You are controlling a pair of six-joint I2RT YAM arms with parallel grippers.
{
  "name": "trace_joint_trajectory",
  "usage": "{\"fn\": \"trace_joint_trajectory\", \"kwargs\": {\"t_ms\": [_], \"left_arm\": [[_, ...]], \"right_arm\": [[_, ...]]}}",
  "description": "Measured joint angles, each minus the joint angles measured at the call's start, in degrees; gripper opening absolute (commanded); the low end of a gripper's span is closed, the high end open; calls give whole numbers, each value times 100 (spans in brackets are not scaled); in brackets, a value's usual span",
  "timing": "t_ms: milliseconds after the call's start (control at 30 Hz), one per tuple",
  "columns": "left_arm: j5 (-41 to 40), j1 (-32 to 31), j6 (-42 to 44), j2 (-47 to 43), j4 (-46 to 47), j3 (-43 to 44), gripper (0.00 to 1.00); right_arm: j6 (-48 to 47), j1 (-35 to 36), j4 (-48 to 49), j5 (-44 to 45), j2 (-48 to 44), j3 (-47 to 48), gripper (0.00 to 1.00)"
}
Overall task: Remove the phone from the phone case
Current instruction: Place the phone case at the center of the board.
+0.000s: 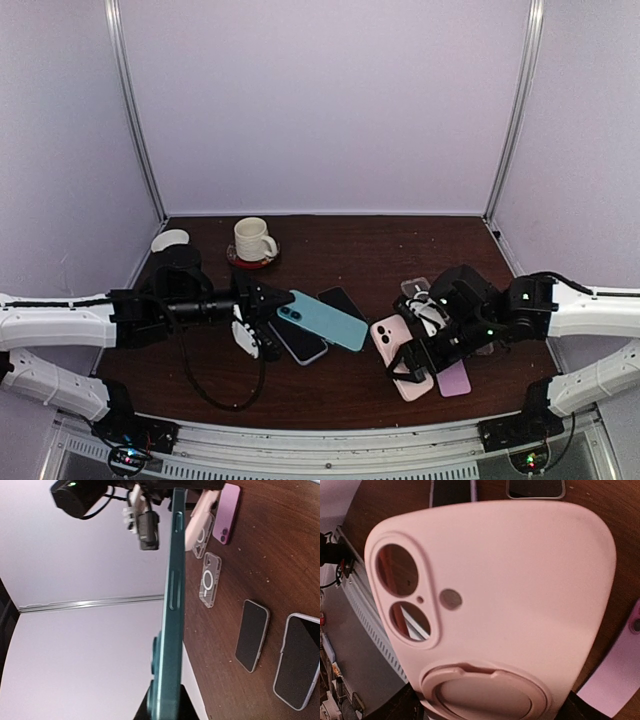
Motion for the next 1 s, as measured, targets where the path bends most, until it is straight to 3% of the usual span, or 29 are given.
{"fn": "trace_joint_trajectory", "kwargs": {"t_ms": [333,533,800,1000], "left_arm": [[-2,57,-20,-114,428,0,0],[-2,63,-22,-114,433,0,0],[-2,63,-20,-109,431,0,0],[-2,96,-20,-101,428,0,0]], "right_arm": [[-133,-979,-658,223,61,-254,83],[-472,-1464,-614,201,1215,310,83],[-955,-2107,-514,173,3204,1862,83],[-1176,-2505,-444,212,4295,2758,88]]}}
